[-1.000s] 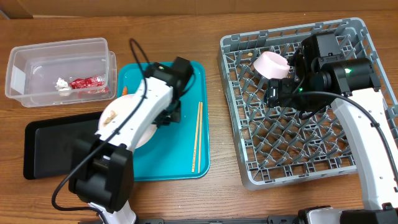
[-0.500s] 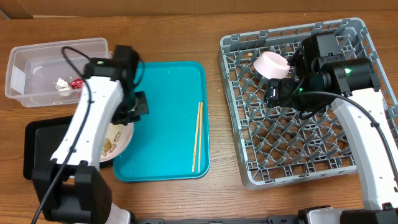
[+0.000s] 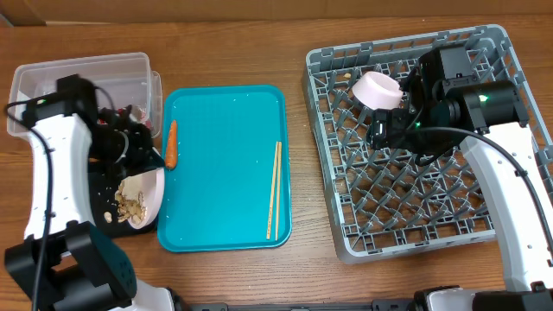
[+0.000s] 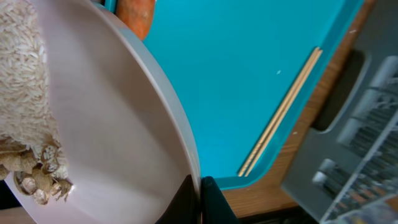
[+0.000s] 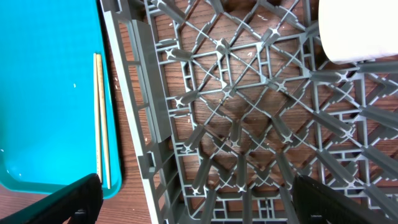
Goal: Sort waste into correct bins and load items into the dishwasher
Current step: 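Tilt the plate with the left gripper, dumping rice onto the black tray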
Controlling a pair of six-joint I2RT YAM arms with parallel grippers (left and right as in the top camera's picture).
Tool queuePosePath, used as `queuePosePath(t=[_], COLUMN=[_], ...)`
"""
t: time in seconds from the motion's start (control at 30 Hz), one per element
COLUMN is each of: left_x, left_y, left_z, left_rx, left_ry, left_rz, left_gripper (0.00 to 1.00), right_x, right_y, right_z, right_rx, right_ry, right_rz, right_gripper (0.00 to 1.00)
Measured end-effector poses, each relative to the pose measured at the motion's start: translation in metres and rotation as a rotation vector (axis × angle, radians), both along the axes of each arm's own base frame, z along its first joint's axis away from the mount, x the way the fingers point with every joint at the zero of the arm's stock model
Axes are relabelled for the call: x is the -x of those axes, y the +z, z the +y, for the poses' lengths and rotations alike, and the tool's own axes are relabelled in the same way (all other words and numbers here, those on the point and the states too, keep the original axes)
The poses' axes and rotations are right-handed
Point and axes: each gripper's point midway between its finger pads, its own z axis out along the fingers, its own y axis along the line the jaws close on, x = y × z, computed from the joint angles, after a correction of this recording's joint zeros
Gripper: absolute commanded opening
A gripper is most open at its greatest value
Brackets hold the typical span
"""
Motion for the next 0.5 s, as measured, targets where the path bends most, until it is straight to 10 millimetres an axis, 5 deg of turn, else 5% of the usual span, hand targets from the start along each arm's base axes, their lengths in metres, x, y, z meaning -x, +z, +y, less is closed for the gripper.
queuePosePath(t=[0.5], left_x=[0.003], left_y=[0.05], left_z=[0.042], left_rx=[0.393], left_ry=[0.156], left_rz=[-0.293], left_gripper=[0.04], right_x=[0.0], right_y=[0.0], right_z=[0.0], right_rx=[0.0], right_ry=[0.0], right_rz=[-0.001], right_gripper=[1.0])
